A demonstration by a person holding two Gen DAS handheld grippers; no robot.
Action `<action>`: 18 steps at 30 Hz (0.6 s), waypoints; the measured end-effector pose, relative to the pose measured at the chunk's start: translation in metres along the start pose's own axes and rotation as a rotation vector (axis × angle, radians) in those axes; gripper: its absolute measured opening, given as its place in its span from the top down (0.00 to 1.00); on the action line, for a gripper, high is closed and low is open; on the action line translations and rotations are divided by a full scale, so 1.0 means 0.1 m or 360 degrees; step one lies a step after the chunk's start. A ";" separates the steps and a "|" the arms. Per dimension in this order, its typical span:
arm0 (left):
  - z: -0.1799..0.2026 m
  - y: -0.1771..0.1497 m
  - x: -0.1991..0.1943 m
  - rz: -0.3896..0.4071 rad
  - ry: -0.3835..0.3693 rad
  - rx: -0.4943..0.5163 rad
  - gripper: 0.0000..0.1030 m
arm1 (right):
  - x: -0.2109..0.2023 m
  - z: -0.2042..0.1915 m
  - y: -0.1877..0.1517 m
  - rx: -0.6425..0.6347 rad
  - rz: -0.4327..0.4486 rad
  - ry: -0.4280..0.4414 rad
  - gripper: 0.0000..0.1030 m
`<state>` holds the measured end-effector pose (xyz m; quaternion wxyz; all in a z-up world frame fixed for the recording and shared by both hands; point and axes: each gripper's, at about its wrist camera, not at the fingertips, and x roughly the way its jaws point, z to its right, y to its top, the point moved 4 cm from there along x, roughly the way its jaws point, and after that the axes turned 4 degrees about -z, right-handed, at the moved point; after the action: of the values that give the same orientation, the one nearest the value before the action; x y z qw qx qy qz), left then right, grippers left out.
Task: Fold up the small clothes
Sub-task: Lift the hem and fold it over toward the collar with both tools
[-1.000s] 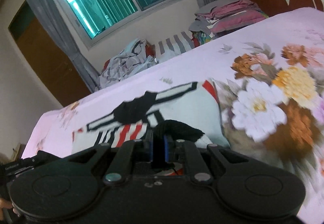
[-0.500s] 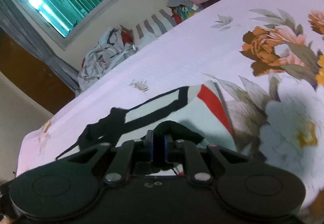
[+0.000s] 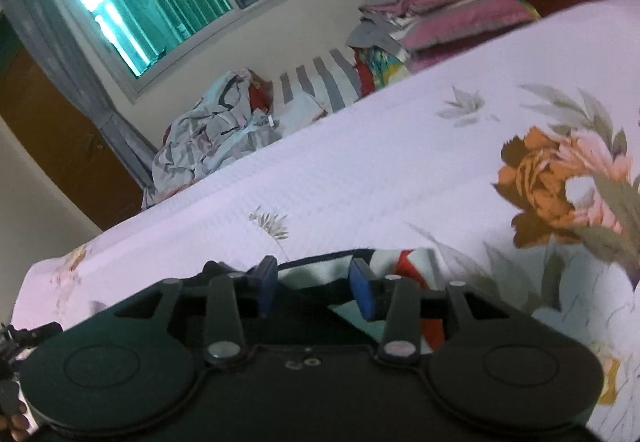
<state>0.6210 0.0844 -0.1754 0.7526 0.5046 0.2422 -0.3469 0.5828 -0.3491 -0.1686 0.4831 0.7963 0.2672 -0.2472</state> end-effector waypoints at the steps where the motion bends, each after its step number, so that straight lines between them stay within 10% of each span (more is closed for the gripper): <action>1: -0.03 -0.02 0.02 -0.0013 0.0016 0.0023 0.10 | 0.01 0.01 0.00 -0.0020 -0.0007 -0.0002 0.53; 6: -0.07 -0.14 0.12 -0.0073 0.0027 0.0106 0.11 | 0.20 -0.05 -0.11 -0.0223 -0.0112 -0.0091 0.53; 9: -0.05 -0.20 0.13 -0.0068 0.0068 0.0173 0.32 | 0.27 -0.11 -0.18 -0.0302 -0.0128 -0.0132 0.56; 14: -0.15 -0.30 0.03 -0.0024 0.0158 0.0221 0.81 | 0.27 -0.19 -0.19 -0.0358 -0.0105 -0.0152 0.90; 18: -0.20 -0.42 -0.14 0.0009 0.0144 0.0269 0.93 | 0.23 -0.17 -0.18 -0.0358 -0.0073 -0.0114 0.94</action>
<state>0.5789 0.0967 -0.1978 0.6966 0.5822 0.2442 -0.3408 0.5900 -0.3223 -0.1880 0.5729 0.7213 0.2940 -0.2549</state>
